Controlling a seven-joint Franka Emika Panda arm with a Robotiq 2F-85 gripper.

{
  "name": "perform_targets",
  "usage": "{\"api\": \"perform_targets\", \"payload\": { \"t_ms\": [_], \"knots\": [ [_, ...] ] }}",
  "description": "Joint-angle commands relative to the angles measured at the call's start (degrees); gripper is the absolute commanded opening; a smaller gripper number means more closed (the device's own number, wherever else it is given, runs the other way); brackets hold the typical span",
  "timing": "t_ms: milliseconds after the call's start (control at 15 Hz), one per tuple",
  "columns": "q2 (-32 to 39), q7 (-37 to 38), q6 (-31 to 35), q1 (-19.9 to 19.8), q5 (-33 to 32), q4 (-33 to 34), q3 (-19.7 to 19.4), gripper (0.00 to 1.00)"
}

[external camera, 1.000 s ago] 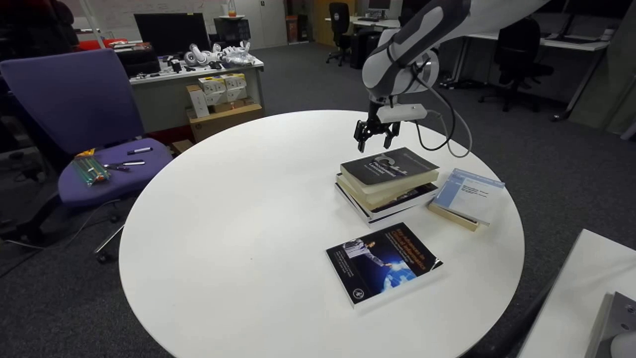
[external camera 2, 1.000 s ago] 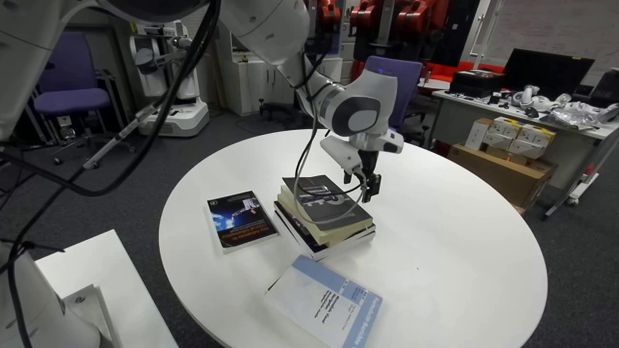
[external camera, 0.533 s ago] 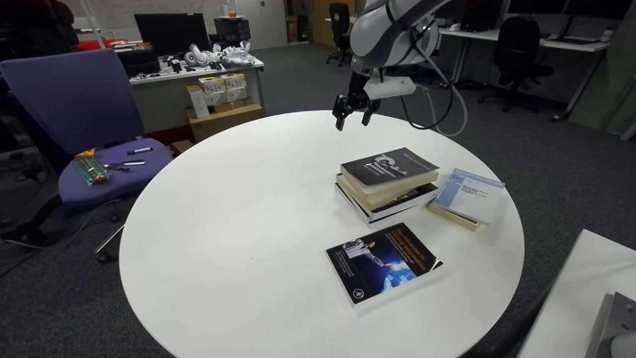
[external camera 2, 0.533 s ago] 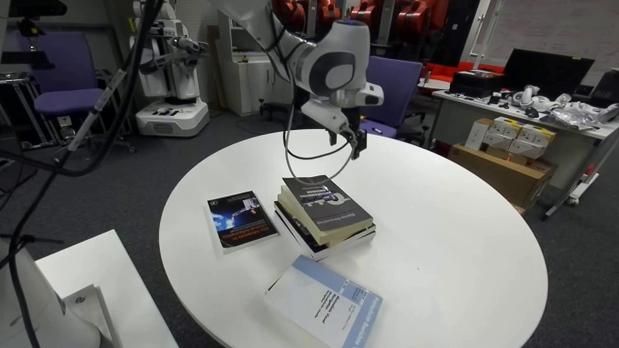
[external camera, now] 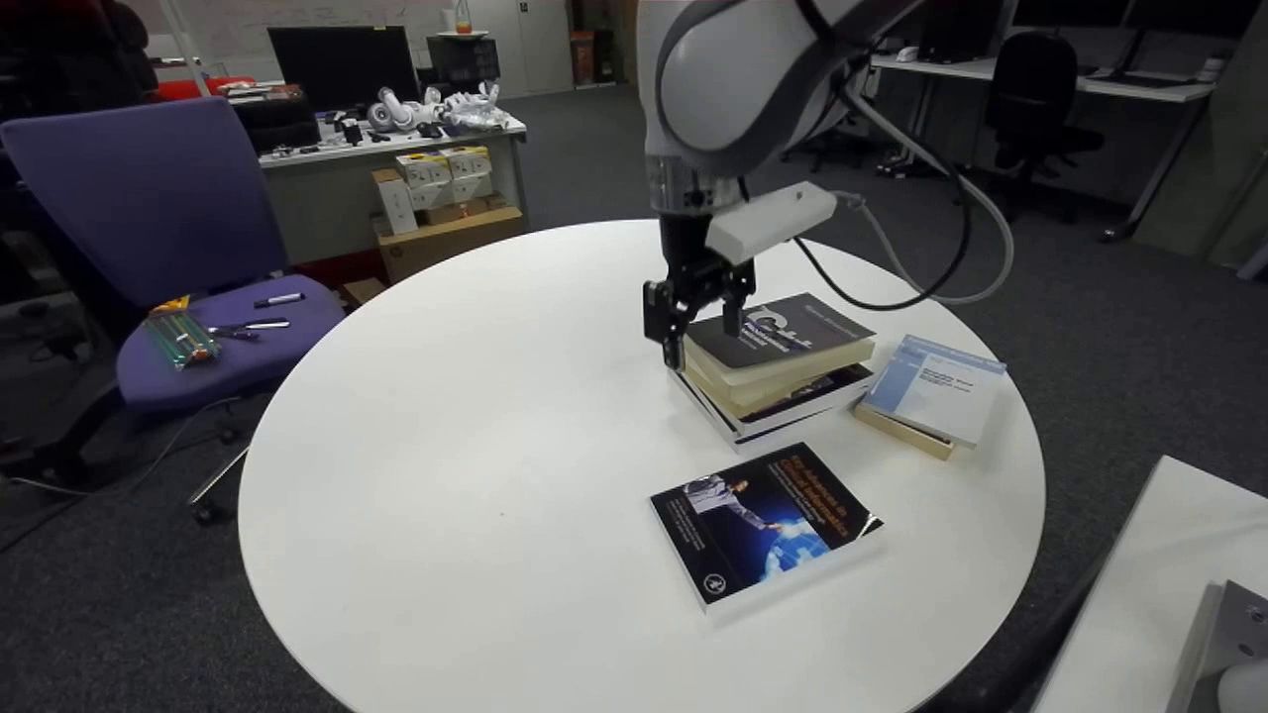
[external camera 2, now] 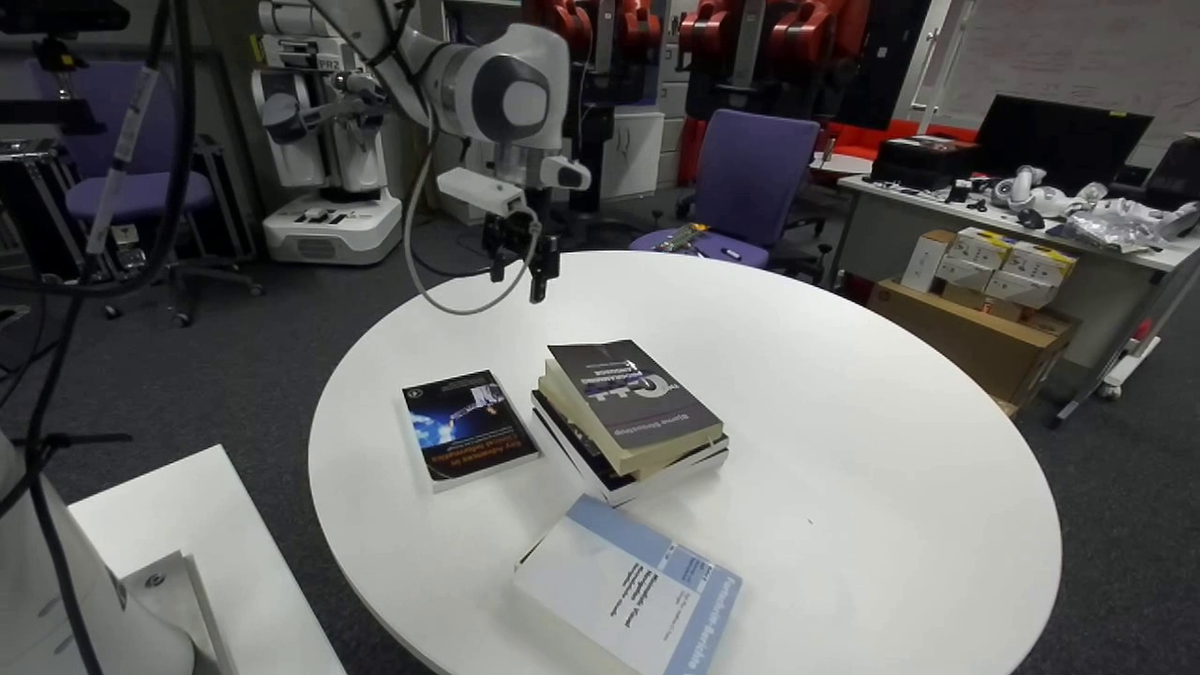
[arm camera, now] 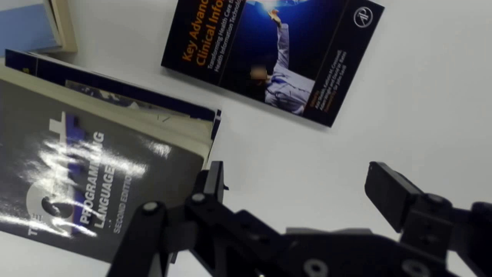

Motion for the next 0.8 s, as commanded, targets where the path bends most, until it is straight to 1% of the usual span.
{"api": "perform_targets", "payload": {
  "t_ms": [0, 67, 133, 533, 600, 733],
  "knots": [
    [0.14, 3.57, 0.28, 2.4, -3.62, -1.35, -0.44, 1.0],
    [0.41, 6.53, 0.7, 3.91, -6.19, -2.56, -0.37, 1.0],
    [0.61, 7.88, 0.99, 4.75, -7.26, -3.27, -0.33, 1.0],
    [0.5, 8.23, 1.02, 4.73, -7.73, -3.51, -1.08, 1.0],
    [0.26, 5.52, 1.26, 4.56, -7.63, -4.29, -0.65, 1.0],
    [-0.45, 3.01, 2.57, 4.94, -10.33, -6.55, -0.63, 1.0]
  ]
}}
